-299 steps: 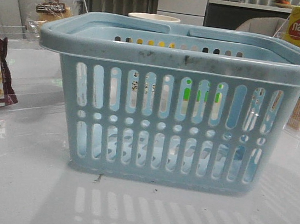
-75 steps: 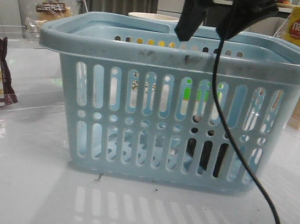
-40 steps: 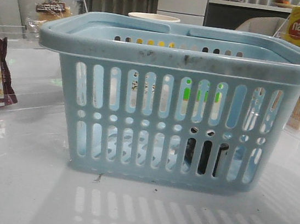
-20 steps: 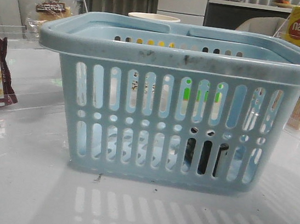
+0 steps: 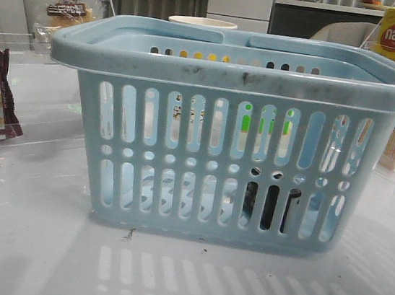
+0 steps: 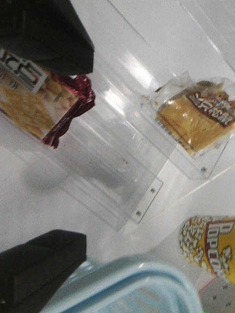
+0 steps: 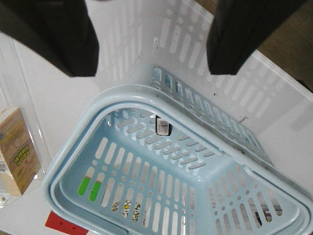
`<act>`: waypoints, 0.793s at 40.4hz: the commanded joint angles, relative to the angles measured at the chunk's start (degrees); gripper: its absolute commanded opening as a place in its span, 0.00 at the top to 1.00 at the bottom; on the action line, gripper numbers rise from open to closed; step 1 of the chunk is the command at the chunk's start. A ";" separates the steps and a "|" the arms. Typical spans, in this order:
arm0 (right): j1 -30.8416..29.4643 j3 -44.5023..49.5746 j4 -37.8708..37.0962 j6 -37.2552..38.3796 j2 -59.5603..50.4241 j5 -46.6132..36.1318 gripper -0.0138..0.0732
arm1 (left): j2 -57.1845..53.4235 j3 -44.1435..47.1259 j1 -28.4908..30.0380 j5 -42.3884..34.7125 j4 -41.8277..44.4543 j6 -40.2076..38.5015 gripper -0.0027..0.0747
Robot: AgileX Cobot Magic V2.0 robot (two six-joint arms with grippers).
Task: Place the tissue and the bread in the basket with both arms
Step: 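Grasp the packaged bread roll on the shelf with the left gripper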
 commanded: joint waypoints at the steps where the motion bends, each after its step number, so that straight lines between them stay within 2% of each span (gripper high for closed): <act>1: 0.13 -1.46 -0.78 -0.42 -0.23 -3.94 0.19 | 4.02 -7.58 2.31 -3.61 -0.01 -0.08 0.08; 18: 0.13 -1.46 -0.78 -0.42 -0.23 -3.94 0.19 | 23.43 -27.38 5.31 -3.81 -0.36 -0.34 0.08; 25: 0.13 -1.46 -0.78 -0.42 -0.23 -3.94 0.19 | 28.53 -31.75 5.71 -6.37 -2.13 -0.34 0.08; 32: 0.13 -1.46 -0.78 -0.42 -0.23 -3.94 0.19 | 30.38 -31.83 5.71 -10.41 -2.13 -0.34 0.10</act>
